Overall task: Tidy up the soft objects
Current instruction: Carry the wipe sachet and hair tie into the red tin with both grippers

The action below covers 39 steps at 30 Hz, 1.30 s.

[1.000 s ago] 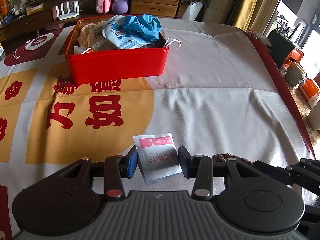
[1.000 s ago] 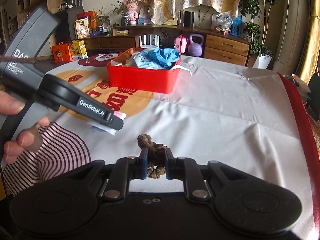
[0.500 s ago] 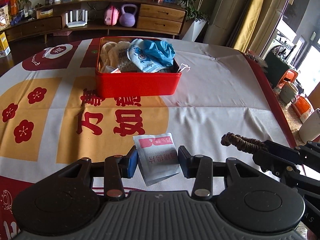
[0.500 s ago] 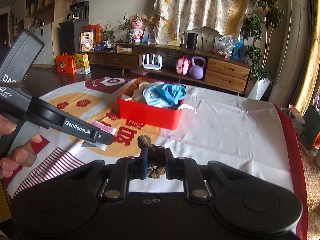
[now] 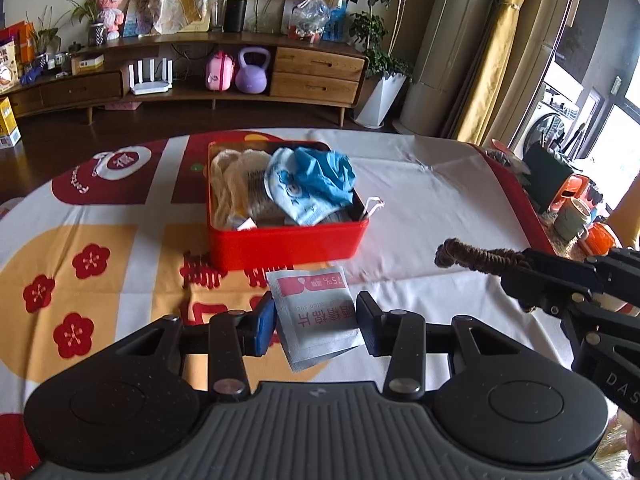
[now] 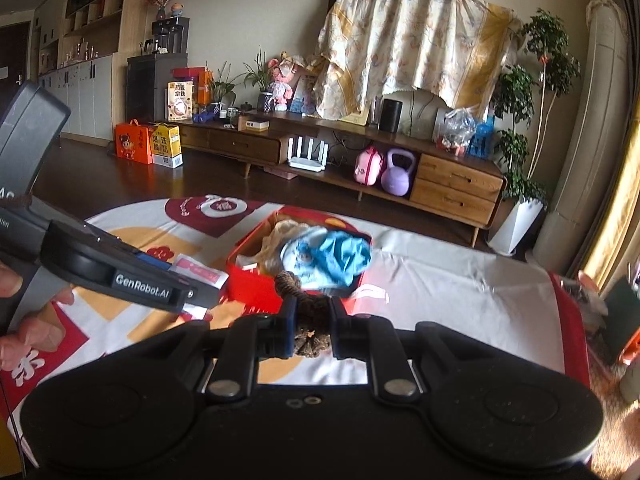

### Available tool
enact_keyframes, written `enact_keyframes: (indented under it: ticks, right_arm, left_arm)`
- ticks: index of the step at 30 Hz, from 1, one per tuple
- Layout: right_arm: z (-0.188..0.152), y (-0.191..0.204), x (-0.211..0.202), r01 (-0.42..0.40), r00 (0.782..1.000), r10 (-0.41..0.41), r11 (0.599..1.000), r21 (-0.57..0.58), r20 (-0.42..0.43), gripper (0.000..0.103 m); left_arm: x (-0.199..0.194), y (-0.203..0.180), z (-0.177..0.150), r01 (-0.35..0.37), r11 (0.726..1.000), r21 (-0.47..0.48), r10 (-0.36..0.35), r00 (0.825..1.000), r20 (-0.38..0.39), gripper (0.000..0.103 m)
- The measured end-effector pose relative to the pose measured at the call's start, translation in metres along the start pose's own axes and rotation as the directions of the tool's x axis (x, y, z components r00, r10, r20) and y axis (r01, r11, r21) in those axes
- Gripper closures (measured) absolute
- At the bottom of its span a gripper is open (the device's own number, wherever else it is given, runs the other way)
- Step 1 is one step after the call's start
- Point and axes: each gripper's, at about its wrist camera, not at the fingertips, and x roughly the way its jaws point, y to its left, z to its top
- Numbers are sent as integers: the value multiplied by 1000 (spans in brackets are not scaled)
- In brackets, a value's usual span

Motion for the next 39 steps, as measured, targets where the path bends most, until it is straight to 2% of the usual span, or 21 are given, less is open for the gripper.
enact_keyframes:
  ticks: [14,23,39]
  right_arm:
    - [40,-24,57,-3,999,4,1000,-12,33,87]
    - [48,-43,108,-44,999,43,998,36,22,87]
    - [53,-60,195,-57,998,60,994,98,-29,87]
  left_arm:
    - [43,20,41,-42,999,8,42,999,16,61]
    - [87,23,65,-60,998,24,59,998,17,61]
    - [154,39,76,-76,997,0,76,997,-24,61]
